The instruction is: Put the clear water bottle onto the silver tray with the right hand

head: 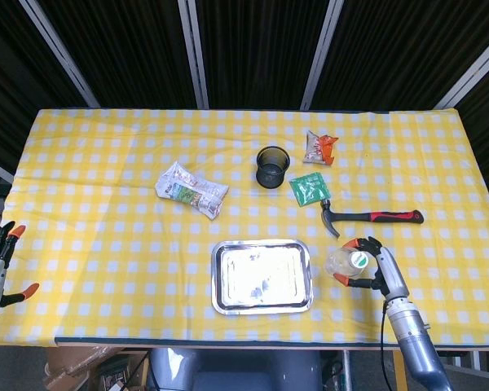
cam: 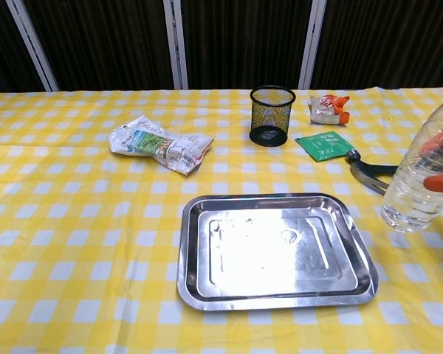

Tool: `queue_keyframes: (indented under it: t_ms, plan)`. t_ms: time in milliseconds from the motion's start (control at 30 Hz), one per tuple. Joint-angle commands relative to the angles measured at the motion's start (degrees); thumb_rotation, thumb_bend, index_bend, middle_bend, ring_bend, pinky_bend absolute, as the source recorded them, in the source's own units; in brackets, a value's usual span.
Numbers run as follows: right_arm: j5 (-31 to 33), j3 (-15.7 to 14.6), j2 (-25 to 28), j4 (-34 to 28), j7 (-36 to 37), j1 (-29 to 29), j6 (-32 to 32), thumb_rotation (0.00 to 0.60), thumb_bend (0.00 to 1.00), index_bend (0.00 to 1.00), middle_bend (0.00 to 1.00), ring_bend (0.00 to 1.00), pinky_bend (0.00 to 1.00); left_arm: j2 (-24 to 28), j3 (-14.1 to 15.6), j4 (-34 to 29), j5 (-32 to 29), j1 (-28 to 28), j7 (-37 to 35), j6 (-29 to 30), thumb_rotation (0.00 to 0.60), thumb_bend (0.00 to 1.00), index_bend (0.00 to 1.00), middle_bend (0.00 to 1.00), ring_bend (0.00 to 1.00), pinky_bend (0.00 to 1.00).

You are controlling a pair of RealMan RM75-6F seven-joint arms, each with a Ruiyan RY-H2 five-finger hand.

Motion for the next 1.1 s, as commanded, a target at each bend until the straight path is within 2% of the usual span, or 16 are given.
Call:
queue_keyframes:
  t_ms: [33, 200, 267, 500, 600, 800, 900, 1100]
  plan:
    - [0.74, 0.52, 2.09, -6.4, -5.7, 0.99, 0.59, 0.6, 0.39, 0.84, 0.65, 0.34, 0.0, 0.04, 0.03, -0.01, 0.06, 0.05, -0.09, 0.05, 0.6, 0.19, 0.04, 0.0, 0.0, 0.0]
    - [4.44, 0.97, 1.87, -12.57, -12.75, 2.79, 1.2, 0.6, 0.39, 0.84, 0.65, 0.34, 0.0, 0.19, -0.02, 0.03, 0.09, 0.06, -0.51, 0.04, 0.6, 0.19, 0.04, 0.0, 0.0, 0.0]
    - [7.78, 0.63, -0.29, -14.02, -16.29, 4.54, 0.35, 0.6, 0.39, 0.84, 0.65, 0.34, 0.0, 0.46, -0.08, 0.01, 0.24, 0.18, -1.19, 0.29, 0.6, 0.19, 0.04, 0.0, 0.0, 0.0]
    - [13.79, 0.34, -3.72, -13.35, -21.36, 7.04, 0.45, 0.6, 0.39, 0.84, 0.65, 0.34, 0.0, 1.09, -0.18, 0.12, 0.5, 0.48, -2.7, 0.76, 0.6, 0.19, 0.04, 0.0, 0.0, 0.0]
    - [16.05, 0.71, -3.22, -14.34, -21.64, 7.73, -0.3, 0.6, 0.42, 0.84, 0.65, 0.34, 0.0, 1.27, -0.33, 0.28, 0.33, 0.49, -3.26, 0.7, 0.6, 0.19, 0.04, 0.0, 0.0, 0.0]
    - [17.18, 1.29, -0.05, -17.41, -23.22, 8.24, 0.06, 0.6, 0.55, 0.84, 0.65, 0.34, 0.0, 1.24, -0.3, 0.26, 0.44, 0.49, -3.16, 0.69, 0.6, 0.19, 0.04, 0.0, 0.0, 0.0]
    - [19.82, 2.59, 5.32, -22.7, -25.13, 8.77, 0.41, 0.6, 0.58, 0.84, 0.65, 0.34, 0.0, 1.17, -0.33, 0.23, 0.3, 0.47, -2.96, 0.62, 0.6, 0.19, 0.04, 0.0, 0.0, 0.0]
    - [25.07, 5.49, 14.13, -28.91, -26.93, 10.72, -0.51, 0.6, 0.69, 0.86, 0.66, 0.34, 0.0, 1.17, -0.37, 0.2, 0.24, 0.49, -2.95, 0.62, 0.6, 0.19, 0.04, 0.0, 0.0, 0.0]
